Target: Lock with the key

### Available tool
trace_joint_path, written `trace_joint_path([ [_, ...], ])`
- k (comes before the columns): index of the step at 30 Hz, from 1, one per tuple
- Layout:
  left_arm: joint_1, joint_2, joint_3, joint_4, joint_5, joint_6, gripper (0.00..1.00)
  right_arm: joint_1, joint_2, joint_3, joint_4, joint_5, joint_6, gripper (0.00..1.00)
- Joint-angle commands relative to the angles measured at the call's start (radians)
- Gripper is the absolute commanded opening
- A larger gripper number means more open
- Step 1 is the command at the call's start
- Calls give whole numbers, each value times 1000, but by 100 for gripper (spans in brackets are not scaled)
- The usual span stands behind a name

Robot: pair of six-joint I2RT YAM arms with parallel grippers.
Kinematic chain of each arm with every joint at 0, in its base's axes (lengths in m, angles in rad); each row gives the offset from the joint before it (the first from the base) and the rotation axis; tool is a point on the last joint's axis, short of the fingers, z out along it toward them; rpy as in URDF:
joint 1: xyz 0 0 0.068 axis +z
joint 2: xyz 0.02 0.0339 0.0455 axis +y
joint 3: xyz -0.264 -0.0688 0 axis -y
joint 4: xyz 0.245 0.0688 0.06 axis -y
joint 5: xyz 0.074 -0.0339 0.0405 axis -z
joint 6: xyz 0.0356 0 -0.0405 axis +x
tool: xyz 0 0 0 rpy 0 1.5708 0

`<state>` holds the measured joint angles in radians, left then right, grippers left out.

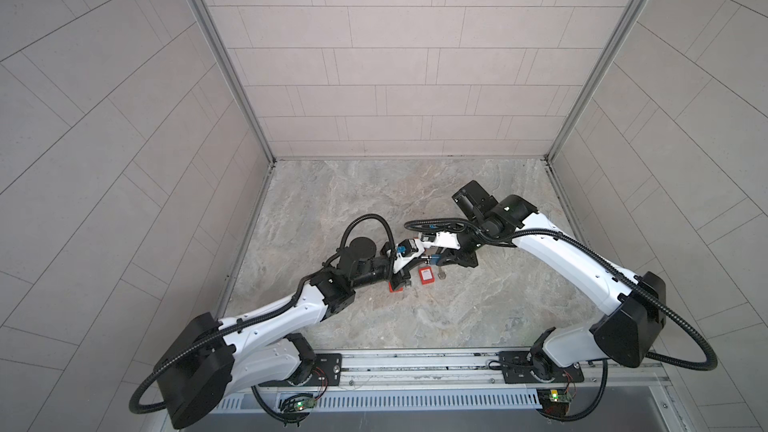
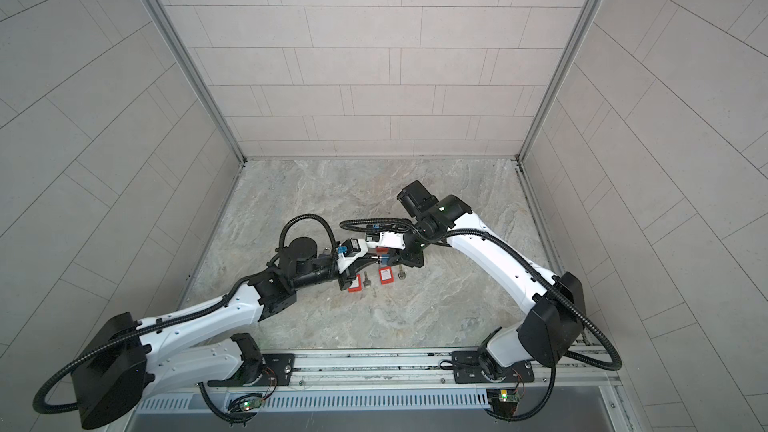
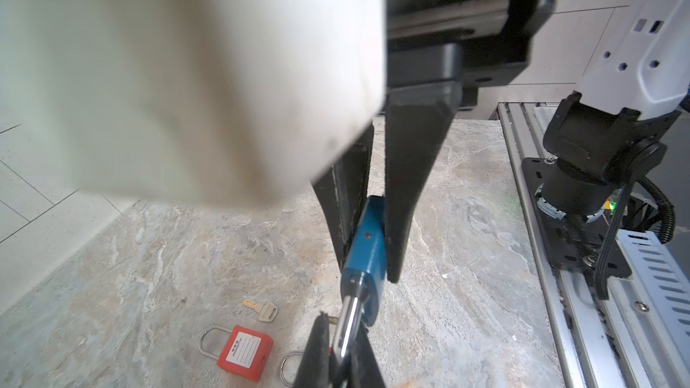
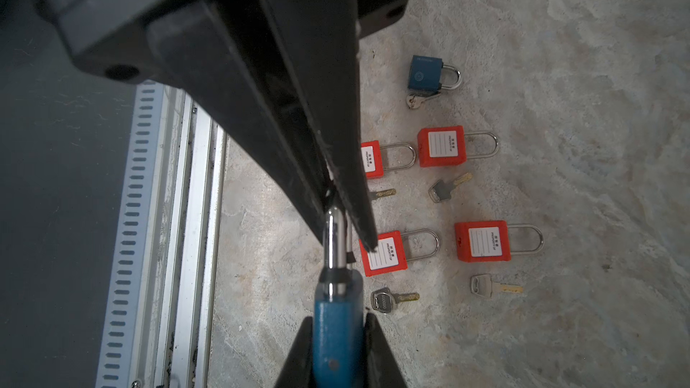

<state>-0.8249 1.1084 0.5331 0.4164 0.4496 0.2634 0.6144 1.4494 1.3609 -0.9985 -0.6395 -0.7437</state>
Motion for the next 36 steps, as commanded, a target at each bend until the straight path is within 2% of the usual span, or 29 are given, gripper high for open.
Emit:
trace_joint_path([
  [1, -64, -5, 75, 87, 178, 40, 0, 112, -20, 21, 289, -319, -15, 0],
  [3, -36, -20, 78, 82, 220, 5, 0, 108, -37, 4, 287, -319, -17, 0],
  [10, -25, -27, 187, -104, 349, -18, 0, 91, -49, 11, 262, -346, -22, 0],
  [17, 9, -28, 210, -122, 337, -42, 0, 90, -58, 33, 264, -362, -17, 0],
  [23, 37, -56, 175, -32, 312, -83, 0, 90, -71, 26, 263, -356, -17, 0],
  [36, 34, -8, 149, 140, 355, -152, 0, 90, -77, 50, 298, -401, 8, 0],
])
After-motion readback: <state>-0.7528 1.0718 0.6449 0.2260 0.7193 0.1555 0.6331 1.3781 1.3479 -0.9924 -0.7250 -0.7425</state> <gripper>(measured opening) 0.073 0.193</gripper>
